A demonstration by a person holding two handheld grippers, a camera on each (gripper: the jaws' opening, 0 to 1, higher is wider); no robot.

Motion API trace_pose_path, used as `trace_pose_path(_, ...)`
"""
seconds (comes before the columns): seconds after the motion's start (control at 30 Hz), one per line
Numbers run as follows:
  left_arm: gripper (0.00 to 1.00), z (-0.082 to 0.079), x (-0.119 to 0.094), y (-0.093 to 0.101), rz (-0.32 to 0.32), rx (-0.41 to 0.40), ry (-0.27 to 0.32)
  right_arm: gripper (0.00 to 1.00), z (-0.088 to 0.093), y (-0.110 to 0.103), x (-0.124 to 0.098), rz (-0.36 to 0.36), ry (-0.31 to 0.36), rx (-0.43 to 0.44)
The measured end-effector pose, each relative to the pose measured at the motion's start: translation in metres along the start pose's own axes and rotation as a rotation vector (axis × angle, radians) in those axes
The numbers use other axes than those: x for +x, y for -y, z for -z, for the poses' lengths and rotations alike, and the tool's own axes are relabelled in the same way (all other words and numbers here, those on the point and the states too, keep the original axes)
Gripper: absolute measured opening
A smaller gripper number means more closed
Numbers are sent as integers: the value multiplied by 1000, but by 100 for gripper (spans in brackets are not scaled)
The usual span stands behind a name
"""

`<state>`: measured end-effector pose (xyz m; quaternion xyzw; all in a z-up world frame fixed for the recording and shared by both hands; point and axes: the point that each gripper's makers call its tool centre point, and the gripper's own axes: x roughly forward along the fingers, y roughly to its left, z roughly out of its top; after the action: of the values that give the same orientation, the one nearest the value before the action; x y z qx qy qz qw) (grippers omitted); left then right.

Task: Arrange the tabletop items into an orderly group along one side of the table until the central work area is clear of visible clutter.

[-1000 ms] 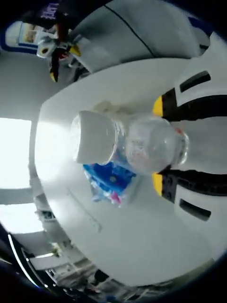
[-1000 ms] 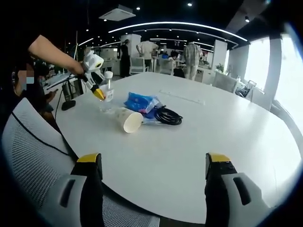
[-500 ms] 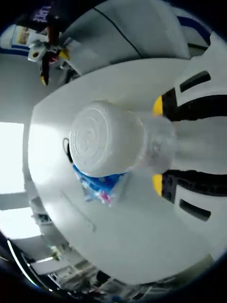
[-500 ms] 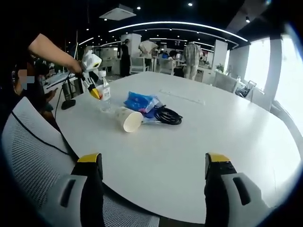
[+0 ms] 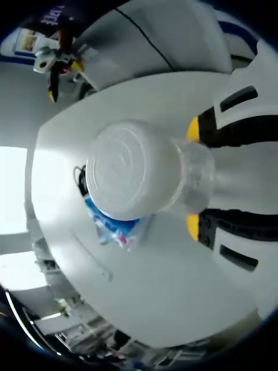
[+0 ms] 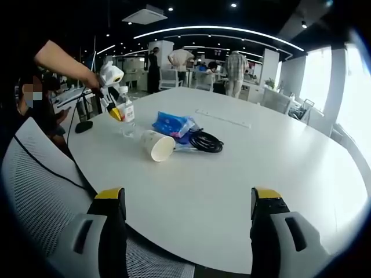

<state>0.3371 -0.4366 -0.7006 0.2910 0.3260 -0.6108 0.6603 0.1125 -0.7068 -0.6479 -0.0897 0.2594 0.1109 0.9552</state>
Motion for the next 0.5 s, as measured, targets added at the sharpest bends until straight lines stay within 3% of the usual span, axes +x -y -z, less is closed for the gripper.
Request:
trace_pose_path(0.27,42,0,-4,3,-34,-36,7,89,-1,0,0,0,4,1)
trace_pose_path(0.5,49,-2,-7,9,-82,-144,66,89,-1,0,-1,-4,7,1)
